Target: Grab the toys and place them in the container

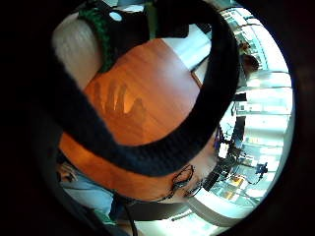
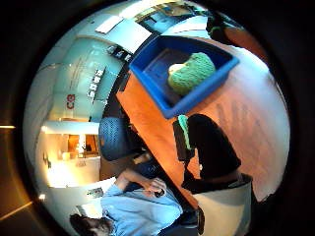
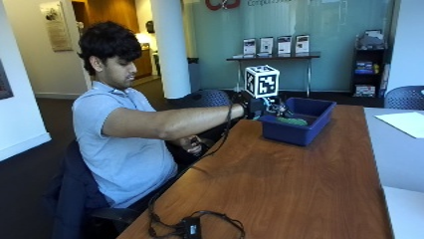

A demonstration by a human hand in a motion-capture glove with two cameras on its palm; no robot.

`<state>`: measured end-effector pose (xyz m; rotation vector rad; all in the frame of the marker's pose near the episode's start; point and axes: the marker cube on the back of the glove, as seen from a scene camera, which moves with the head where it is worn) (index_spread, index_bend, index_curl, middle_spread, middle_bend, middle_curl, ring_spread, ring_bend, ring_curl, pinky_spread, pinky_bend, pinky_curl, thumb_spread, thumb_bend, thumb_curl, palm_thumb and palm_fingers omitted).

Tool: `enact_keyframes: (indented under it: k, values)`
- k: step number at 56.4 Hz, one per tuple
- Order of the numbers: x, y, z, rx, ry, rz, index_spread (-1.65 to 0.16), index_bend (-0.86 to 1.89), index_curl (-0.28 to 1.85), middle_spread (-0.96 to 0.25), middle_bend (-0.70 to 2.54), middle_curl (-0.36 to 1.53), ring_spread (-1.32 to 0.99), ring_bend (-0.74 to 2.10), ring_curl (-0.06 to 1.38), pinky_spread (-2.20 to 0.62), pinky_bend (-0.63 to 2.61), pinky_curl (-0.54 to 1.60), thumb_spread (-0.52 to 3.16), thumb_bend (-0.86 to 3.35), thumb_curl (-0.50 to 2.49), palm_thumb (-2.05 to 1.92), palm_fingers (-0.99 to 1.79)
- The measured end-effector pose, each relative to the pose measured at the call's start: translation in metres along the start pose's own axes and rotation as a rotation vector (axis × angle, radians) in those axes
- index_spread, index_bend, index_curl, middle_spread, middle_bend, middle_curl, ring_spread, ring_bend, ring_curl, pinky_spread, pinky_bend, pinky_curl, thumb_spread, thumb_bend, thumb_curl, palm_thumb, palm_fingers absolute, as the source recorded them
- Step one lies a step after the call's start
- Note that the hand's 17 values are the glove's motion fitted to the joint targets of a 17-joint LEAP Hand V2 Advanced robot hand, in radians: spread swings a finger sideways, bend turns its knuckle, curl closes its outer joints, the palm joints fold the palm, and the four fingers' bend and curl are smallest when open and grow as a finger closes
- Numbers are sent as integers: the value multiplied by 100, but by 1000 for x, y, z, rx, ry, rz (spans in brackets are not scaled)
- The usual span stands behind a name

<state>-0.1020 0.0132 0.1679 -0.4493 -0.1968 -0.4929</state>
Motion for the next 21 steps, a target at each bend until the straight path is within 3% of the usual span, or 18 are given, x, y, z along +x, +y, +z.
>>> enact_keyframes:
  k: [10,21]
  values:
    - [40,16,44,-18,-77,47,-33,19,36,-2,20,37,-11,40,25,9,67,31,155,-1,25,-2,13]
    - [72,29,99,75,-84,27,-32,20,37,-2,20,37,-11,36,25,8,67,31,158,-1,23,-2,13]
